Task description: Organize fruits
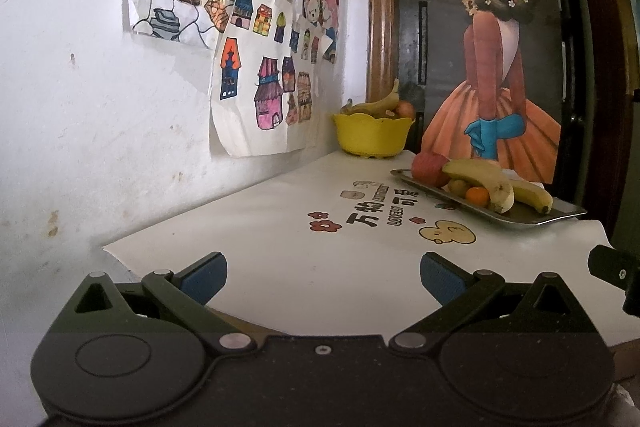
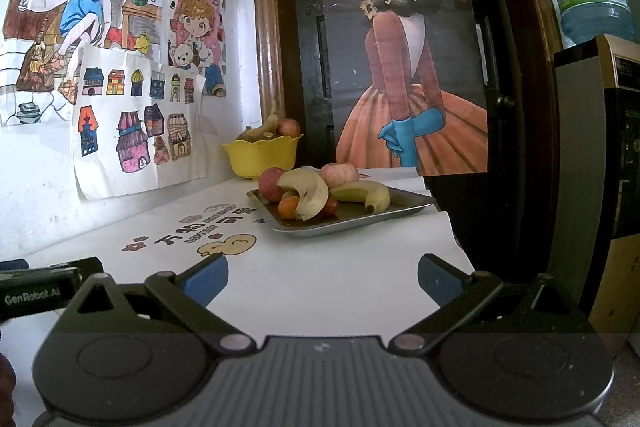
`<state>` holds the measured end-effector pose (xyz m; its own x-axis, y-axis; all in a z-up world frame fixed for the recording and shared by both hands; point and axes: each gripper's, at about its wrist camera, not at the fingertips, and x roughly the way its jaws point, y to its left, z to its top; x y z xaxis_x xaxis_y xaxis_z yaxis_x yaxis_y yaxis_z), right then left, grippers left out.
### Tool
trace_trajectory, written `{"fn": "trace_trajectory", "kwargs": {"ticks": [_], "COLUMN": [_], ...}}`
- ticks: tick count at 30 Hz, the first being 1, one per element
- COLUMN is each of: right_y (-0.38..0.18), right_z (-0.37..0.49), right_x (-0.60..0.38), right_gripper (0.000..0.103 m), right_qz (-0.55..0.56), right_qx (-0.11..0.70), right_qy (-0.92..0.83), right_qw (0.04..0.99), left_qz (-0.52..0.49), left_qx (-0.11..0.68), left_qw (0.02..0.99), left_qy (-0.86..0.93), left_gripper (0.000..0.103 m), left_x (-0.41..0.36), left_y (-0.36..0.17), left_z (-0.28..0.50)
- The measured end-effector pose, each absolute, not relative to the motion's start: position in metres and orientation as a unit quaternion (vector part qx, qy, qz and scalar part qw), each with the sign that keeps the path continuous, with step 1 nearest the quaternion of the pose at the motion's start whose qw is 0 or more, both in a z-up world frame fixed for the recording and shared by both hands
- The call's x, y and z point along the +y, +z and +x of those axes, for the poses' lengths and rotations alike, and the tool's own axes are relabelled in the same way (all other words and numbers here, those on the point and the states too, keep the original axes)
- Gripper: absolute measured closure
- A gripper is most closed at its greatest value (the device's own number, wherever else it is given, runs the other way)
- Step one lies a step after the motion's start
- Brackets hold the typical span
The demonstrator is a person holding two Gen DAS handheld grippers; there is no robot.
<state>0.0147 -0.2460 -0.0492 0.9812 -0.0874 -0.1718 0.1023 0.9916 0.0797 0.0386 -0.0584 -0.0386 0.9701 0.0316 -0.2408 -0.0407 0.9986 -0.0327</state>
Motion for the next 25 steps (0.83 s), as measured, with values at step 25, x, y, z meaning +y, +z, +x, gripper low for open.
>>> {"fn": "trace_trajectory", "kwargs": {"ticks": [25], "right_y": [-0.0492], "right_z": [0.0140], "right_x": [-0.2438], "right_gripper": [0.000], "right_qz": [0.045], "right_qx": [0.085], "right_qy": [-0.048], "right_qw": [0.994], "left_qz": [-0.022], "left_qx": [0.129], "left_qw": [0.991], "left_qy": [0.022], "left_gripper": [0.001], "left_x": [-0.0556], "left_y": [-0.0381], "left_z": [0.0416]}}
